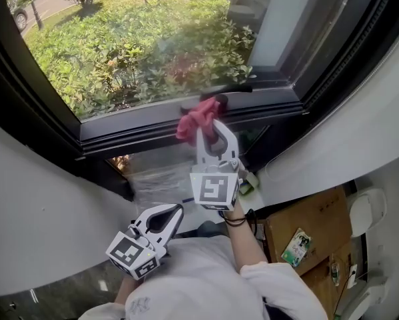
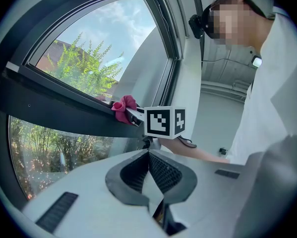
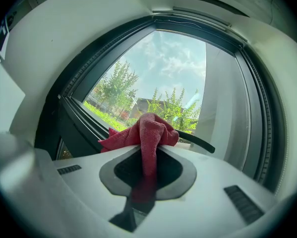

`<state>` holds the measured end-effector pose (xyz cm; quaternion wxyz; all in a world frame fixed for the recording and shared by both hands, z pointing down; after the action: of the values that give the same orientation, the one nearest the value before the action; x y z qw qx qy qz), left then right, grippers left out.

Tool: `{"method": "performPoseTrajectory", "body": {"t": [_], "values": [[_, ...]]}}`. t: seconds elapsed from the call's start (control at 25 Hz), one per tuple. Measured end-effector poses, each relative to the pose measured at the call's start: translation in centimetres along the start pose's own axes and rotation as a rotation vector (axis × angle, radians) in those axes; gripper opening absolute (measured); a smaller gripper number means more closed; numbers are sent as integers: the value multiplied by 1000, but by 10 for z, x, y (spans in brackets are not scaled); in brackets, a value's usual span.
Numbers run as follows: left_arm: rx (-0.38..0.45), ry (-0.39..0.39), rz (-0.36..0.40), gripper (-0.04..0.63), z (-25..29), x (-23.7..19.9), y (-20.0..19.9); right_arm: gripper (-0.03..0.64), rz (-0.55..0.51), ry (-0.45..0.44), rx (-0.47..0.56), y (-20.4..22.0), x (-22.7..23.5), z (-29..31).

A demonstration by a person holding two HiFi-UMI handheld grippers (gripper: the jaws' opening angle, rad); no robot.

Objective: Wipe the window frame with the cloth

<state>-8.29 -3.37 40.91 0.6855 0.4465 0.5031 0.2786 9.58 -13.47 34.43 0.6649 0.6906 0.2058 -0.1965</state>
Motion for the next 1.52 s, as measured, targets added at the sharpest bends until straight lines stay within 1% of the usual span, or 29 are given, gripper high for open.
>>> {"method": "performPoseTrajectory", "body": {"t": [0.24,0.48,0.68,1.0,1.2,1.4,1.52], "values": [[7,-6,2,11,-2,0,-1,54,0,-19,4,-4,-4,0],[11,-14,-3,9,-5,0,1,54,3,-19,12,-3,-5,1],[18,-20,-4,11,-7,4,1,54,-1,-40,20,-8,-10,2],[33,-53,7,11,-20,10,3,54,16,-51,18,-6,-10,1],[58,-88,25,9,-32,13,2,54,46,-55,60,-6,-6,1],[85,-140,29,9,-47,16,5,54,83,-76,77,-4,-4,-1],[97,-167,26,9,-50,18,7,55,75,-90,85,-3,-3,-2]]}}
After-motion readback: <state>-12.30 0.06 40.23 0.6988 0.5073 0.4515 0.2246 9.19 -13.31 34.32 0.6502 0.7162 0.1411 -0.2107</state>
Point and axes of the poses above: the fingertips, and each gripper's own axes: z forward along the fingers, x to its right, y out of its underside, the point moved 8 cm from there along -z, backward along the fingers, and after that the axes turned 5 degrees about -z, right-handed, at the moved point
